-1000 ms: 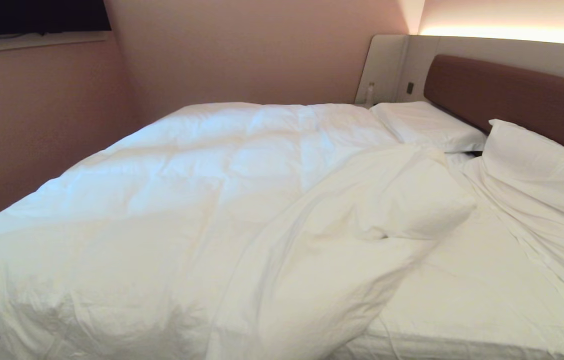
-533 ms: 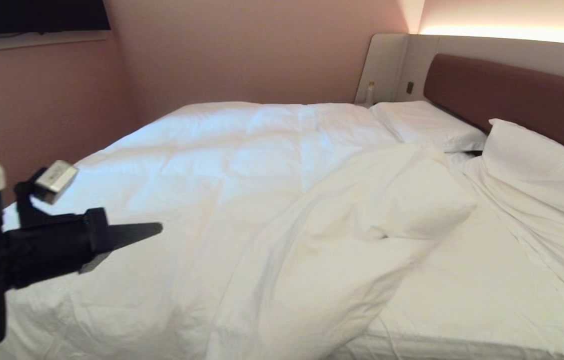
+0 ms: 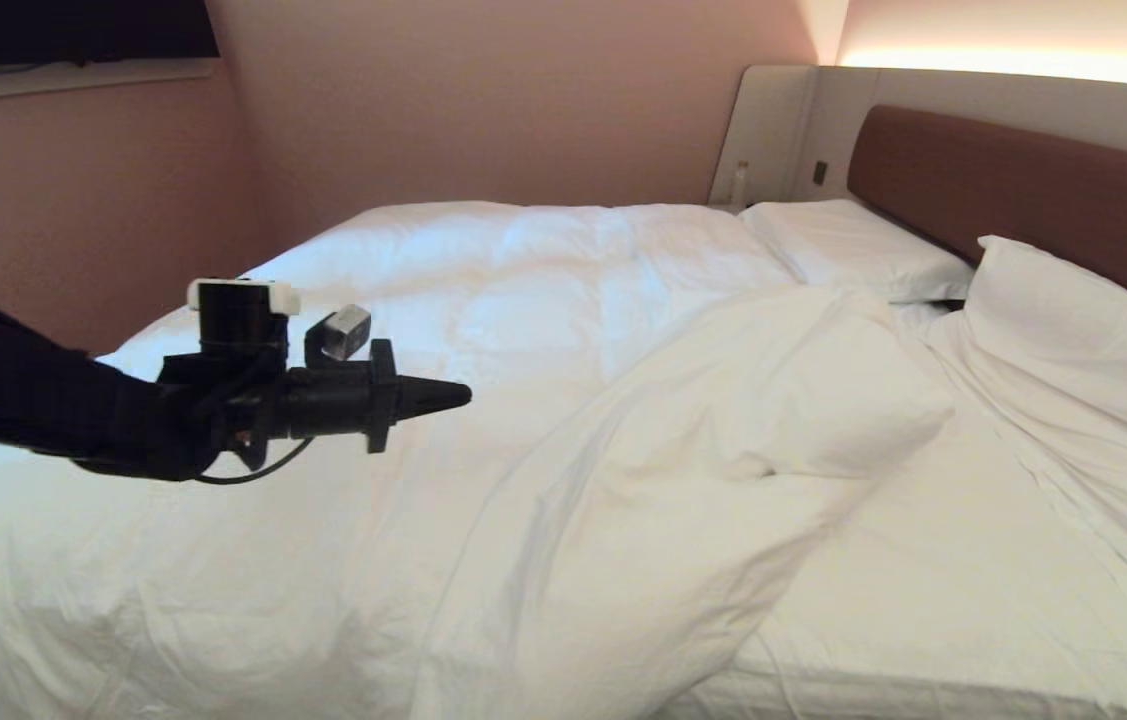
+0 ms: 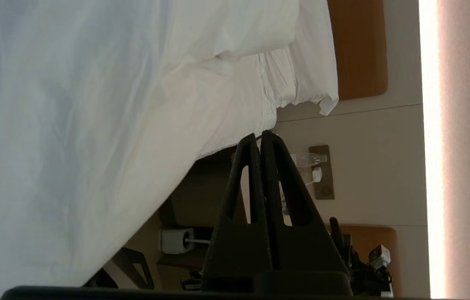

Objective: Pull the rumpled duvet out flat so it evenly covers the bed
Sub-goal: Hold the folded corner of the quilt

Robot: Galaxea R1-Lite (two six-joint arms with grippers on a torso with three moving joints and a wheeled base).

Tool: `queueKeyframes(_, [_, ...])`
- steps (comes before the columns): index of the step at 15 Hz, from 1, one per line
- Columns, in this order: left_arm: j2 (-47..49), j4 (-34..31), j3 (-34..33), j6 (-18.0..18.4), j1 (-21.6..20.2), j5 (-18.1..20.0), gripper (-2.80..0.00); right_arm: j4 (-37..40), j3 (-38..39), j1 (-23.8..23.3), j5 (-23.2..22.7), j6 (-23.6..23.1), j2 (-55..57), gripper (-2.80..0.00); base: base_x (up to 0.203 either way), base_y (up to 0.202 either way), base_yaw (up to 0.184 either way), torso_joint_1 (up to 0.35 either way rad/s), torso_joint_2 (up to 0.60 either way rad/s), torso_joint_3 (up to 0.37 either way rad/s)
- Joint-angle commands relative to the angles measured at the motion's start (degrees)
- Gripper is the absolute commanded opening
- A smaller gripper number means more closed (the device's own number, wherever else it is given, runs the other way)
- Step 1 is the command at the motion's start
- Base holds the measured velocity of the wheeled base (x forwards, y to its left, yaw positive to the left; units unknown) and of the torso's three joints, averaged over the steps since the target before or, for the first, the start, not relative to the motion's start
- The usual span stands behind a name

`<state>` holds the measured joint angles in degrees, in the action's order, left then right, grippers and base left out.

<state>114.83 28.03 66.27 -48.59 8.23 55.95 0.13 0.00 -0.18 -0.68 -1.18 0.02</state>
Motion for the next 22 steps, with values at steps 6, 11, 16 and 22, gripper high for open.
queueKeyframes(6, [13.6, -0.5, 8.8, 5.6, 0.6, -0.7, -2.8, 0.0, 0.0, 0.0, 0.0, 0.0, 0.0, -2.8, 0.0, 0.0, 0.0, 0.0, 0.0, 0.0])
queueKeyframes(11, [13.5, -2.5, 9.6, 6.1, 2.5, -7.4, -2.8, 0.0, 0.0, 0.0, 0.0, 0.0, 0.0, -2.8, 0.0, 0.0, 0.0, 0.0, 0.0, 0.0])
queueKeyframes(16, [13.2, -4.3, 8.5, 11.5, 4.1, -9.8, -2.8, 0.0, 0.0, 0.0, 0.0, 0.0, 0.0, -2.8, 0.0, 0.0, 0.0, 0.0, 0.0, 0.0])
queueKeyframes(22, [12.4, -6.1, 8.6, 13.3, 5.8, -12.5, -2.8, 0.0, 0.0, 0.0, 0.0, 0.0, 0.0, -2.8, 0.0, 0.0, 0.0, 0.0, 0.0, 0.0])
